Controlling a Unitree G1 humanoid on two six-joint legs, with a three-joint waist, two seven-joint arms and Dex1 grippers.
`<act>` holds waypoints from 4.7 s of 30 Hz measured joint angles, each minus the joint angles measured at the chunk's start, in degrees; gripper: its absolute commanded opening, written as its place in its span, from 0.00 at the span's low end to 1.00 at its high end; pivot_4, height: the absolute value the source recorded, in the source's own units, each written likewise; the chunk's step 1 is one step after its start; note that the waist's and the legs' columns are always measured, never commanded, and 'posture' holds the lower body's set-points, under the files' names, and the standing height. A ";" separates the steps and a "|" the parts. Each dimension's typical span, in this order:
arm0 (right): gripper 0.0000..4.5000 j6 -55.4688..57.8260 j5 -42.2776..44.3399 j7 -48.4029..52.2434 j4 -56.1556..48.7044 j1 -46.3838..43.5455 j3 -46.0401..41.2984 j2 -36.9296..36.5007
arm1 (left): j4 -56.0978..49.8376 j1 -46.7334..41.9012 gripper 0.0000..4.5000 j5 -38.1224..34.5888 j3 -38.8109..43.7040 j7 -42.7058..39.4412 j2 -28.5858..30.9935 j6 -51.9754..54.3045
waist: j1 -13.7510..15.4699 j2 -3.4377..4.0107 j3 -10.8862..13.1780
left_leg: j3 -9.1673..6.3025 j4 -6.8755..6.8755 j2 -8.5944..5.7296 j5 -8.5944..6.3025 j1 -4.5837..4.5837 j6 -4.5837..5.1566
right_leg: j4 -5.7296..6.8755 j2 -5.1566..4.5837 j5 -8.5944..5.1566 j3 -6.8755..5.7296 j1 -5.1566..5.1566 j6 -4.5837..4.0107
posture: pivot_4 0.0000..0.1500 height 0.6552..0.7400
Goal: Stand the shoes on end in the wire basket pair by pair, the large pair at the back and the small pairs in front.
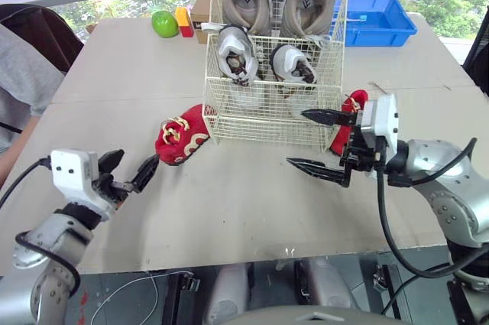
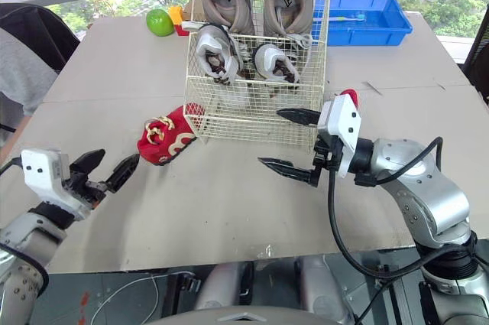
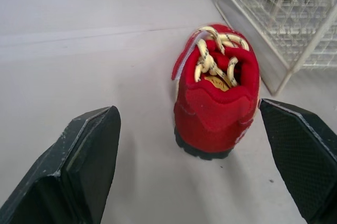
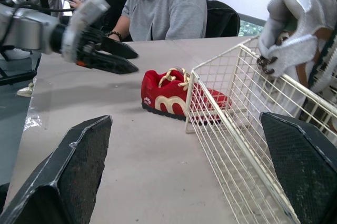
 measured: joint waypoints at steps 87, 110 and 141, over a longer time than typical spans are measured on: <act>0.00 57.20 13.26 -12.91 26.53 -42.98 -25.29 16.77 | -8.73 -33.28 0.93 -54.15 -24.68 23.32 -8.11 7.45 | 0.51 -0.03 0.10 | -0.27 0.68 -0.16 0.02 -0.92 0.00 | 1.03 -0.06 0.06 -0.21 -0.91 0.05 | 1.00 1.00; 0.84 18.07 9.89 -2.58 -2.48 -5.50 -14.01 4.82 | 11.21 -38.93 0.10 -13.51 -15.31 -21.24 16.21 -4.74 | 0.68 0.22 0.17 | 0.16 0.83 -0.23 0.02 -0.86 0.00 | 1.04 0.20 -0.01 -0.09 -0.89 0.03 | 1.00 1.00; 0.84 8.02 9.37 -6.29 -4.57 2.89 -9.67 -3.41 | 25.11 -42.51 0.10 8.12 -20.21 -35.13 3.74 -13.53 | 0.52 0.07 0.19 | -0.27 1.04 -0.02 0.01 -0.73 0.02 | 0.63 0.12 0.06 -0.32 -0.31 0.13 | 1.00 1.00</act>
